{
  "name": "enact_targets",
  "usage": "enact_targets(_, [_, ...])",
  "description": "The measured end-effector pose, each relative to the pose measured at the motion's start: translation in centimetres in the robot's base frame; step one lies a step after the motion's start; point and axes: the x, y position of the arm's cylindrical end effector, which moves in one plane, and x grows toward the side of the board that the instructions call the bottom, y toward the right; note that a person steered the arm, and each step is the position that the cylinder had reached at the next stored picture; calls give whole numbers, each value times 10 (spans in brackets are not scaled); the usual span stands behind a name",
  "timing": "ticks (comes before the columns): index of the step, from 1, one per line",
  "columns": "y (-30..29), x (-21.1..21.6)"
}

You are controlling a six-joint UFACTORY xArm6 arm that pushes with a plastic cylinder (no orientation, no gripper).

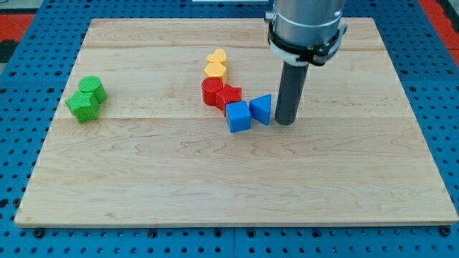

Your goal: Point your arm to the red star

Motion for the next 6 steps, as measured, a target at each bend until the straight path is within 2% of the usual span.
enact_targets(1, [24, 20])
enact_targets(2, [-9, 53])
enact_targets(3, [-110, 60])
enact_targets(4, [-142, 28])
enact_targets(5, [-74, -5])
enact_targets(6, [-11, -2])
